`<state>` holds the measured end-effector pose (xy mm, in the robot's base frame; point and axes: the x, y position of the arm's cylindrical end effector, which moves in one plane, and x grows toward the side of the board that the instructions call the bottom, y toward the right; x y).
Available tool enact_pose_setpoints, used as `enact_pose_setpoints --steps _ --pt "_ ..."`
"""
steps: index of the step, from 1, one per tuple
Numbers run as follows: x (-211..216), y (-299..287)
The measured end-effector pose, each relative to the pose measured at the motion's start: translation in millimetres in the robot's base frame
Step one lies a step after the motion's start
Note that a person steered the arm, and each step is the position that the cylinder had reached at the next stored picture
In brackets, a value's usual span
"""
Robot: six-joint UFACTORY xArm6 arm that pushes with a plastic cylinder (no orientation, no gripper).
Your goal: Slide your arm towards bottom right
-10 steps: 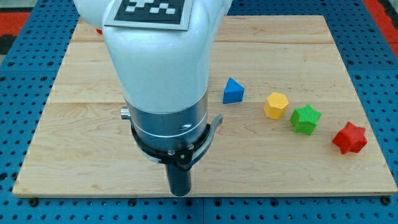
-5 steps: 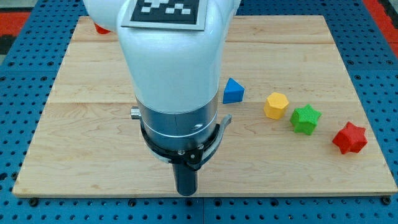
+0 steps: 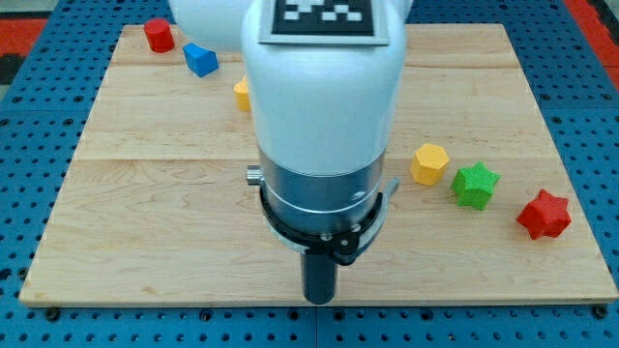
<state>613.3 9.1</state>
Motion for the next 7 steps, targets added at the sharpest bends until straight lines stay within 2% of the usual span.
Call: enact_pose_setpoints --steps 6,7 --pt "4 82" --pt "-10 107"
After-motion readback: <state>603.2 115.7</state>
